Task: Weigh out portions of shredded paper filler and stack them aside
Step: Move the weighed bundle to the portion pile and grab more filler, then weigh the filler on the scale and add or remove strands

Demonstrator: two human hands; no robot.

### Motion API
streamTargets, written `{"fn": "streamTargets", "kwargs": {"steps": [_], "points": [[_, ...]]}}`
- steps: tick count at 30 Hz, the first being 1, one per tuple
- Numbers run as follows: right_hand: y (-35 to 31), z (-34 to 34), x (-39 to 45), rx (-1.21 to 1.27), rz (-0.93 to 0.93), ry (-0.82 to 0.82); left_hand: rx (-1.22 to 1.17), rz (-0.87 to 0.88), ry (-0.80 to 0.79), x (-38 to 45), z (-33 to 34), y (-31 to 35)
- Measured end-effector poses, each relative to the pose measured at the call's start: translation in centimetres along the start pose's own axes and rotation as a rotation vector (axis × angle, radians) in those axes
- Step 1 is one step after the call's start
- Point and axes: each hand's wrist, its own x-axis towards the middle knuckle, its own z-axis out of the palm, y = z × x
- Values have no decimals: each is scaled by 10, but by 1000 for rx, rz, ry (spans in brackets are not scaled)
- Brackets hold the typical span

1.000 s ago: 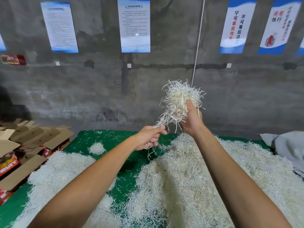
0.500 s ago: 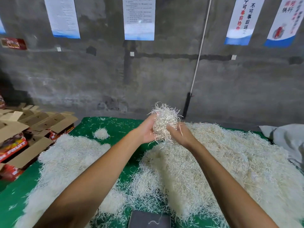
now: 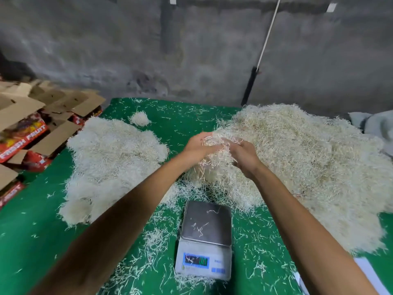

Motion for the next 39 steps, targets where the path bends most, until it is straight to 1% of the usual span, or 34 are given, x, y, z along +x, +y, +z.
{"fn": "streamTargets", "kwargs": {"steps": [3, 5, 6, 8, 10, 11, 13, 14, 15, 16, 17, 18, 19, 20, 22, 24, 26, 28, 32, 36, 39], "points": [[36, -3, -6, 4, 54, 85, -389, -193, -110, -19, -11, -34], [57, 4, -15, 1, 71, 85, -519, -287, -183, -29, -11, -58], [65, 9, -19, 11, 98, 85, -580, -323, -191, -32, -8, -69], [87, 15, -25, 3, 151, 108, -683, -398, -120, -35, -2, -92], [107, 18, -34, -16, 156, 128, -720, -459, 8, -42, 5, -116], [116, 20, -39, -19, 165, 122, -686, -522, 52, -47, 8, -126], [133, 24, -47, 5, 184, 105, -462, -574, 94, -58, 14, -151], [139, 25, -51, 36, 196, 102, -348, -557, 114, -62, 16, -160], [146, 28, -56, 75, 211, 91, -258, -534, 93, -64, 18, -171], [154, 29, -60, 87, 230, 78, -236, -545, 59, -66, 21, -176], [161, 29, -65, 65, 243, 68, -180, -528, 1, -67, 25, -183], [168, 27, -70, 30, 249, 61, -123, -521, 3, -71, 26, -184], [176, 25, -74, 3, 256, 63, -12, -491, 11, -73, 27, -186], [182, 23, -77, -11, 275, 75, 22, -460, 27, -77, 26, -191], [191, 17, -83, -35, 299, 114, 2, -412, 51, -87, 23, -200], [195, 14, -88, -140, 264, 162, -40, -409, 40, -99, 19, -206], [197, 12, -94, -191, 222, 234, -121, -422, 69, -105, 16, -213], [199, 11, -102, -137, 224, 278, -162, -379, 125, -112, 15, -217], [206, 12, -114, -55, 208, 258, -229, -325, 161, -123, 11, -221], [208, 15, -121, 21, 187, 296, -257, -309, 200, -130, 9, -223], [210, 16, -125, 33, 181, 318, -230, -292, 222, -133, 9, -223]]}}
